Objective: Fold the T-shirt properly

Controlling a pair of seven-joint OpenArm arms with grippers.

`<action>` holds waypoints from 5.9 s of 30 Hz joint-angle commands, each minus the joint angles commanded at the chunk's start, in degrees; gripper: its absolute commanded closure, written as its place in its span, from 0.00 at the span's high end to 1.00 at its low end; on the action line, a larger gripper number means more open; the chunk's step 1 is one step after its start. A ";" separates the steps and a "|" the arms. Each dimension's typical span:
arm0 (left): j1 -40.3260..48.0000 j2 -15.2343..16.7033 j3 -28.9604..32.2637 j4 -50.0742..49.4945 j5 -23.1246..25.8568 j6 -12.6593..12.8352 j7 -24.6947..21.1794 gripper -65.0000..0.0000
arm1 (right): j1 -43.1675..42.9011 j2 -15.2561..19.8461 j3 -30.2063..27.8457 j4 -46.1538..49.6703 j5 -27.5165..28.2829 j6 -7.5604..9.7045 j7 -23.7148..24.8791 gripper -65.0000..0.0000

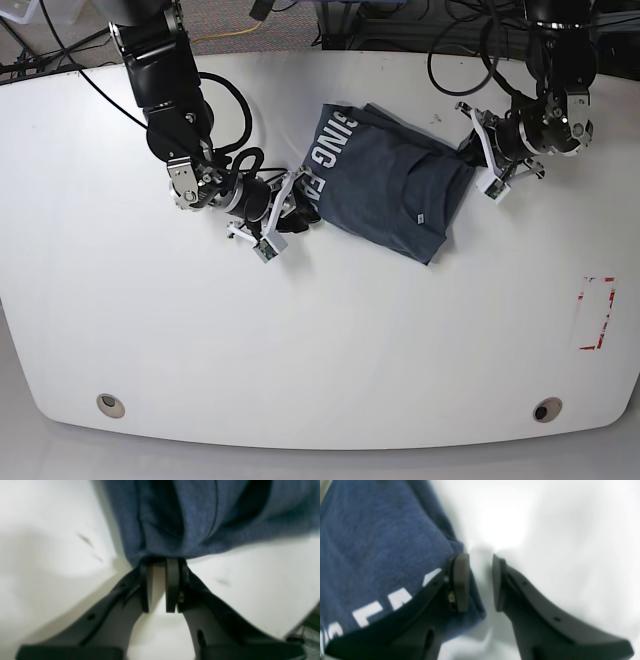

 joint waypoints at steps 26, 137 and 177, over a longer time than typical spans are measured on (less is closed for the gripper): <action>-19.87 2.46 4.40 -10.64 -0.09 0.00 0.00 0.13 | -13.89 -4.84 -7.65 16.09 0.09 -0.62 -5.54 0.22; 23.91 16.62 -10.81 20.48 23.56 21.76 -42.29 0.61 | -32.79 -2.99 23.38 16.79 -19.96 -7.30 35.96 0.22; 53.27 21.45 -11.16 -0.26 23.56 21.67 -42.20 0.61 | -66.64 -5.36 25.58 5.63 -11.69 -6.95 35.96 0.22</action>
